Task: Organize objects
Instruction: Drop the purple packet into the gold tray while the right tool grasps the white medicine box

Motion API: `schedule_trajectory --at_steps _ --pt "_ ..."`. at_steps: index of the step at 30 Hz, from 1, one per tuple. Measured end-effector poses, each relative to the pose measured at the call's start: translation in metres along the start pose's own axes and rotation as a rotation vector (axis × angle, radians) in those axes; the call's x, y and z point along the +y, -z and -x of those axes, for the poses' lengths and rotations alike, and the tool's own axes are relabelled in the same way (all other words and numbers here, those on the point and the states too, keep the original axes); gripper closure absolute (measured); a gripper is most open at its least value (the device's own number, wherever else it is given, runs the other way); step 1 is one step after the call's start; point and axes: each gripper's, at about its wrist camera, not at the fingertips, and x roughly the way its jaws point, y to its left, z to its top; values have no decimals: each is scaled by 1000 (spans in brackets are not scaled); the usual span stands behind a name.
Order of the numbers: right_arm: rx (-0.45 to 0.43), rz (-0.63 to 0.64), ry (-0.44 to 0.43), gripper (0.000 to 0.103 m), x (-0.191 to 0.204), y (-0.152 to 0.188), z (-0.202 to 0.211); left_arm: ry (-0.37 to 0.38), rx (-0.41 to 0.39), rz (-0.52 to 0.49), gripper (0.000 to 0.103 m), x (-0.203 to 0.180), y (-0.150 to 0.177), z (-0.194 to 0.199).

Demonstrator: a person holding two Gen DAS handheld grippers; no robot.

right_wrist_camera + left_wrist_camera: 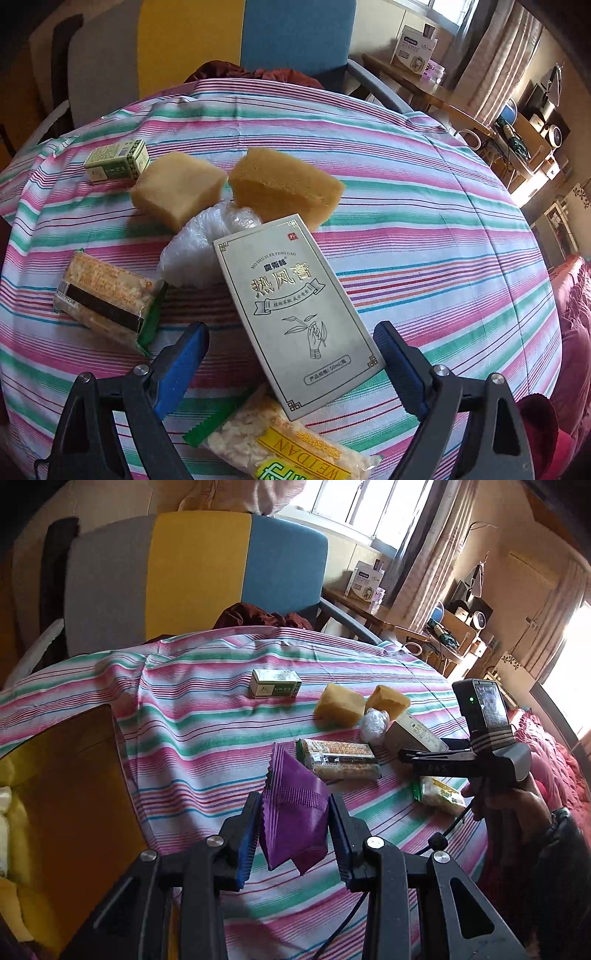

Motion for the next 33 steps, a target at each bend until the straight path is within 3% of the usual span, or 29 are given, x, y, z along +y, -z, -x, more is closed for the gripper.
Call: schedule_trajectory --at_steps 2,3,4,7,16,30,33 --pt "-6 8 13 12 1 0 0 -48 -18 -22 67 -1 7 8" --pt "-12 11 21 19 2 0 1 -68 -30 -33 67 -1 11 13" --pt "-16 14 32 31 2 0 2 -84 -41 -40 67 0 14 17" --pt "-28 15 40 44 2 1 4 -142 -67 -52 67 2 23 29" --pt "-28 -14 29 48 -1 4 8 -282 -110 -65 67 13 40 51" --pt "-40 -64 35 50 -8 8 14 -336 -112 1 67 47 55 70" --pt "-66 -90 34 50 -12 7 19 -332 -103 107 67 83 59 81"
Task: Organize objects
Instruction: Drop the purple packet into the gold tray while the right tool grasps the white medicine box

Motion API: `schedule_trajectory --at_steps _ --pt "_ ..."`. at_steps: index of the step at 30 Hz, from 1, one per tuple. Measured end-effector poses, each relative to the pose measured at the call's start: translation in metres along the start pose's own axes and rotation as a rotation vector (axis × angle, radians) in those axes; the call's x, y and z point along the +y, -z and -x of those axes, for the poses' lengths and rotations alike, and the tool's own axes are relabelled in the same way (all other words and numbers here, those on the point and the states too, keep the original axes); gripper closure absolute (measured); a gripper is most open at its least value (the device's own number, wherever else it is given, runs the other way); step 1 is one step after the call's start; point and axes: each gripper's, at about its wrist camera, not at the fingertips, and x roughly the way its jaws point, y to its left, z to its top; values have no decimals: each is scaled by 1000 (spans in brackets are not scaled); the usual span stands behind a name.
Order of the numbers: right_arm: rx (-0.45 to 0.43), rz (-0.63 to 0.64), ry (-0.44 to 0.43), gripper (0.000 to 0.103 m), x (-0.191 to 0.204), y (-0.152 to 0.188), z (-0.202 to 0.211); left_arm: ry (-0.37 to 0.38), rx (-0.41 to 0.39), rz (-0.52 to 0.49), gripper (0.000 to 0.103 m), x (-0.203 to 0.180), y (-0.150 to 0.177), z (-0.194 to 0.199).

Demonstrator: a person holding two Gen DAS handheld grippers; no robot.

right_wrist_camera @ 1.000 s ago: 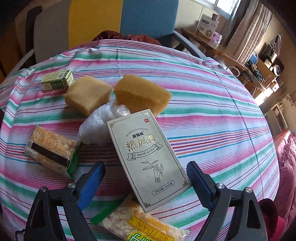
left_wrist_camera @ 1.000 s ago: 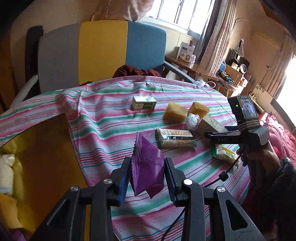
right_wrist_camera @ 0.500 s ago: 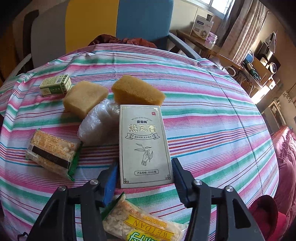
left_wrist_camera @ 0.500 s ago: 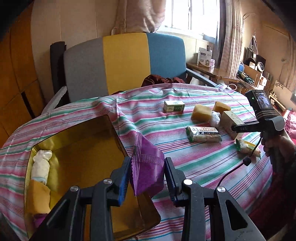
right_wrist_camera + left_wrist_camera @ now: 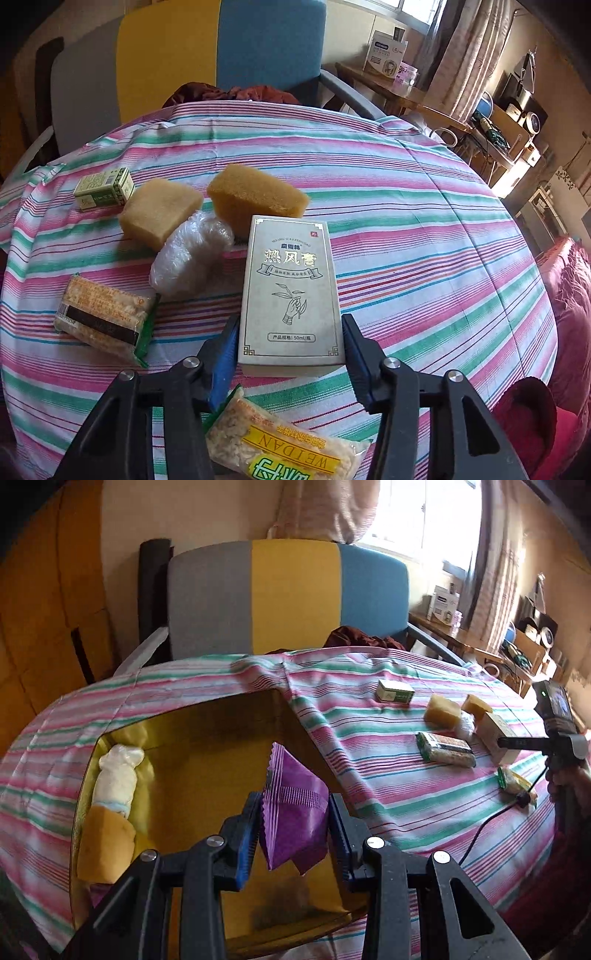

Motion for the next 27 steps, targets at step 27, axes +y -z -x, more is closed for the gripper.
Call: schedule_trajectory --at_steps 27 --pt "-139 -55 -79 50 -7 -6 28 -131 230 283 66 157 -58 -134"
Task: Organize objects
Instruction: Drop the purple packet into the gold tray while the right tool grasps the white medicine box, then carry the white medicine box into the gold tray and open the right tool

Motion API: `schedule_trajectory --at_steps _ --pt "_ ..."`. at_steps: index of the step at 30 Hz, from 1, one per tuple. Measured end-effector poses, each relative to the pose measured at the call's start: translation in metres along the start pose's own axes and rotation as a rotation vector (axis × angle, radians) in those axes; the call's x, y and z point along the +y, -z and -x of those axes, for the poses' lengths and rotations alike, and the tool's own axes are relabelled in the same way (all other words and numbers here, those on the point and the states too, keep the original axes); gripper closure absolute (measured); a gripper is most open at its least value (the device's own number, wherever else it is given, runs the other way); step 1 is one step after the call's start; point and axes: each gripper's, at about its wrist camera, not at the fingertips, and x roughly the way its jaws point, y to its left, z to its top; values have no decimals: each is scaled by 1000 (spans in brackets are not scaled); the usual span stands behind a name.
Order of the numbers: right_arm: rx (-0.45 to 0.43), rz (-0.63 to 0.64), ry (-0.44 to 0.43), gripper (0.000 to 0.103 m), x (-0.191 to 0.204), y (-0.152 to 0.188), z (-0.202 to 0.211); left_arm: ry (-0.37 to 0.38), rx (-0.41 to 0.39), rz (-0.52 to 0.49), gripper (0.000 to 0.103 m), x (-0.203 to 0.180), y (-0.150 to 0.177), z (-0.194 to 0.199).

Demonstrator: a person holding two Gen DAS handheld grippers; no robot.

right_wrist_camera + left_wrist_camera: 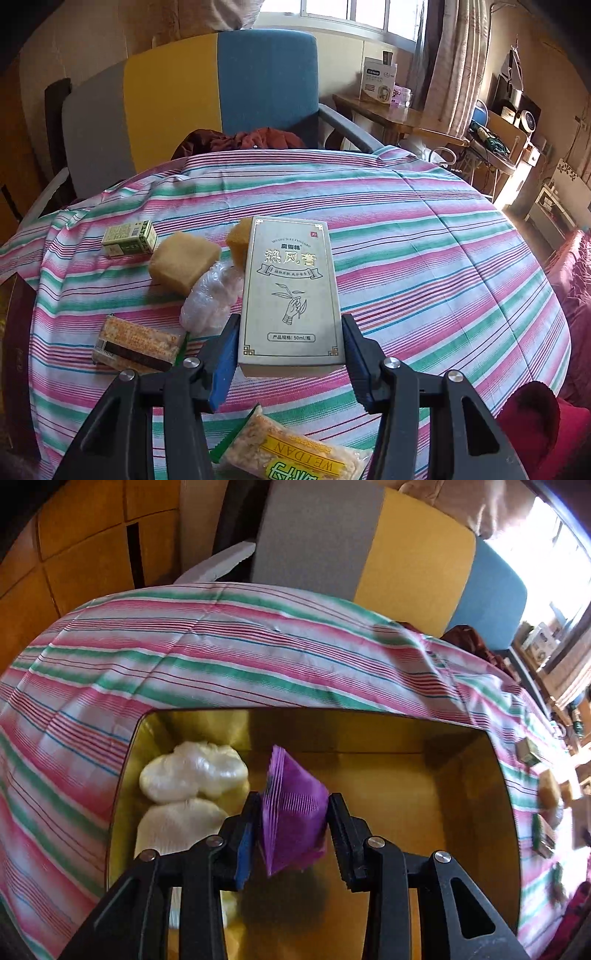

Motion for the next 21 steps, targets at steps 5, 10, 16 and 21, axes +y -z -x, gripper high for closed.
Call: schedule_trajectory --at_steps 5,10,16,21 --pt "-12 11 4 50 2 -1 1 -10 -4 19 55 3 -10 -5" --pt "-43 13 10 50 2 -1 8 1 -77 -20 48 -1 1 32" --pt "-70 9 -41 51 5 -1 18 33 -246 14 38 23 41 113" --pt "-75 69 -83 51 32 -2 34 -25 -276 3 35 43 85 145"
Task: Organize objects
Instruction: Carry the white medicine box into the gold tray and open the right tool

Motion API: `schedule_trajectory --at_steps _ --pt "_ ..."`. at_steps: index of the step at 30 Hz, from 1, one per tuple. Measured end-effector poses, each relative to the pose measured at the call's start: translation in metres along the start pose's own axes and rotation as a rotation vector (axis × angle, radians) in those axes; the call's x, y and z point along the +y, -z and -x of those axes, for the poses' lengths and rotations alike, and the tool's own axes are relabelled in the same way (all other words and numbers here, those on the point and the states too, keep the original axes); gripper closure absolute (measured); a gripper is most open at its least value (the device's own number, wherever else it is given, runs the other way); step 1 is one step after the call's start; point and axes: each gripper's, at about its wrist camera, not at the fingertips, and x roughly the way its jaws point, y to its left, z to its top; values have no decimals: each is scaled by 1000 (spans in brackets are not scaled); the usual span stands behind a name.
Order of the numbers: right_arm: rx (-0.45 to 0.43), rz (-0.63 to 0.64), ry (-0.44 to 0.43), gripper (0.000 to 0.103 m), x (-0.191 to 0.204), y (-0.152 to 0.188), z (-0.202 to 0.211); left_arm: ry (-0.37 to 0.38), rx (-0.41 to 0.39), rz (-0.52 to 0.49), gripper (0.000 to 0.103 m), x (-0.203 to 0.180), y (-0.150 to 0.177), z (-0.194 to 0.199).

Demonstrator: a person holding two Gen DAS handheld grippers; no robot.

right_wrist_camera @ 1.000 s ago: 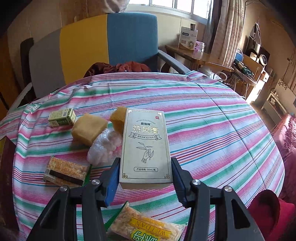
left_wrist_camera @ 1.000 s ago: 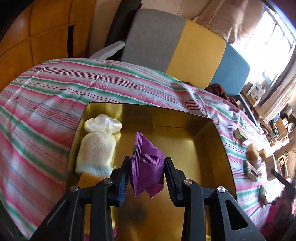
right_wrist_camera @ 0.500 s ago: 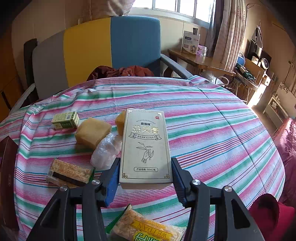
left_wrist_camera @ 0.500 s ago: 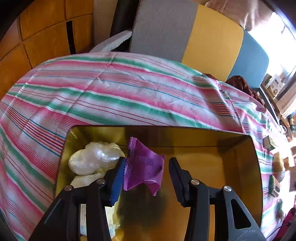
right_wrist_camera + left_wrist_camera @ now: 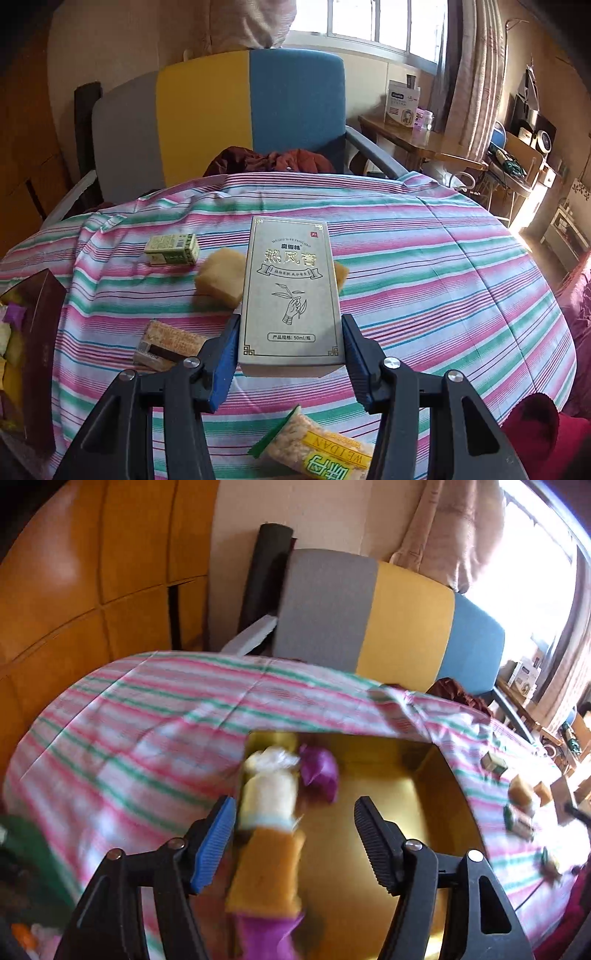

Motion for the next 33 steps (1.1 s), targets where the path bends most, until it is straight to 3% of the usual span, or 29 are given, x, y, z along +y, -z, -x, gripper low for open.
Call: schedule_trajectory --at_steps 3,7,12,16,20,23,26,30,33 --pt "-14 37 -44 51 29 -5 15 -27 26 12 35 14 21 9" --pt "-3 125 -188 51 86 -13 37 -33 30 49 35 26 41 21" --pt "75 276 -434 50 194 -13 57 -36 38 67 35 30 56 24" --pt "202 371 -561 50 287 8 50 -9 44 84 35 31 63 23" --pt "332 403 -549 50 357 31 20 3 47 101 34 36 66 22" --pt "428 355 -512 50 387 44 -12 5 52 133 33 44 67 21" --pt "466 284 -489 48 407 51 -31 -2 55 164 33 53 67 19" --pt "559 190 -642 46 428 57 -41 4 62 185 32 60 67 17" --pt "546 220 -685 42 436 61 -35 6 59 186 32 60 67 18"
